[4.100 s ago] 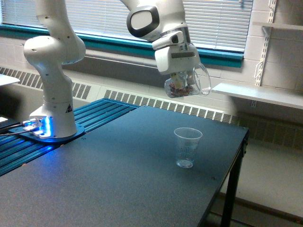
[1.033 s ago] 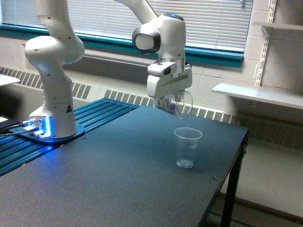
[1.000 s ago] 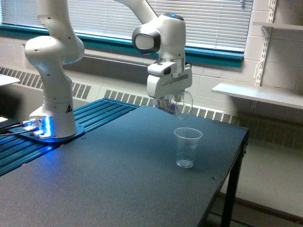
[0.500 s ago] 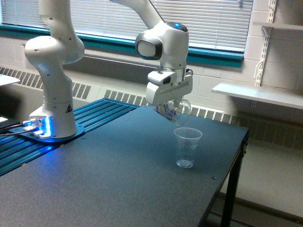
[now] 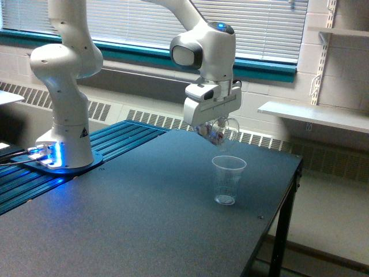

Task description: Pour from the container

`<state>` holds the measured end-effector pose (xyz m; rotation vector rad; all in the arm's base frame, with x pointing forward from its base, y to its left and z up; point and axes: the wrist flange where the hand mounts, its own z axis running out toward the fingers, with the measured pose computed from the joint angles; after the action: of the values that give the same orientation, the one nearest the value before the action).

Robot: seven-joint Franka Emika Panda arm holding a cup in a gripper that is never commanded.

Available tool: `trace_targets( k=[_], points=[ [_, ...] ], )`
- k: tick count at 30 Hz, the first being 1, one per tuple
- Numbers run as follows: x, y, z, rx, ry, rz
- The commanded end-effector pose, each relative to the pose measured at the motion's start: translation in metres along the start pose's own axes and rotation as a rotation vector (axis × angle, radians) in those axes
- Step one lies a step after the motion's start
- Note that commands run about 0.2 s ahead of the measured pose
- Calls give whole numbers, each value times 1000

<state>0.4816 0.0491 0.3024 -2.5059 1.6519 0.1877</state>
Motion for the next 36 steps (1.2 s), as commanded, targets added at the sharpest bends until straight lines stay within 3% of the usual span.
trace_targets(
  k=[1,20,36],
  points=[
    [4,2,6,-14,-31,4],
    [39,7,2,0,-66,74],
    [42,6,6,-5,-100,93]
  ],
)
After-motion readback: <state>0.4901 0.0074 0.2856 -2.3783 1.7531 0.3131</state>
